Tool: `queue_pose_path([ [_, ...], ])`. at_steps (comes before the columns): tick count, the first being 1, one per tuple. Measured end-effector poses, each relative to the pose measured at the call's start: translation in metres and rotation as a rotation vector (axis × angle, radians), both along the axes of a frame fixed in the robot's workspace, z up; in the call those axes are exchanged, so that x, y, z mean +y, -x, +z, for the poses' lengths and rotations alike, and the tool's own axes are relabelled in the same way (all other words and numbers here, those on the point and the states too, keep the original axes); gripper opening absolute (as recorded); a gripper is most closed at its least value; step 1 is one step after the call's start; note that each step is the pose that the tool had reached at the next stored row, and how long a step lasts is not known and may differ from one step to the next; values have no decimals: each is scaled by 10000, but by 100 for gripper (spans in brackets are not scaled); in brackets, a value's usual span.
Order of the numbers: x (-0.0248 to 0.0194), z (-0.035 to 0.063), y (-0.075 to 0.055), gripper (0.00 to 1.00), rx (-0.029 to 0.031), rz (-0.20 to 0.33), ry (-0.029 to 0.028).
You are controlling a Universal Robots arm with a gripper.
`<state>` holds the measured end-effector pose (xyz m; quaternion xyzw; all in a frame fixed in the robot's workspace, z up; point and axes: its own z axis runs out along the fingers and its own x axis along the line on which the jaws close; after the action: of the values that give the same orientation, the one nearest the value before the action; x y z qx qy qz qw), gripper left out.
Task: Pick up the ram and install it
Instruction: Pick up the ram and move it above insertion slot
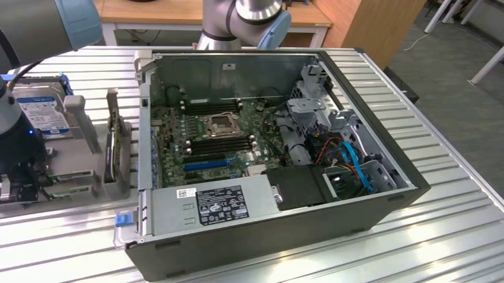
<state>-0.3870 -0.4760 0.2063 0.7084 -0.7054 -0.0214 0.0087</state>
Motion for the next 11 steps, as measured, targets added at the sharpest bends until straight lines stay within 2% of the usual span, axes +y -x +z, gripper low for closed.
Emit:
queue_pose_path([
  [11, 0, -1, -53, 36, -1, 0, -1],
])
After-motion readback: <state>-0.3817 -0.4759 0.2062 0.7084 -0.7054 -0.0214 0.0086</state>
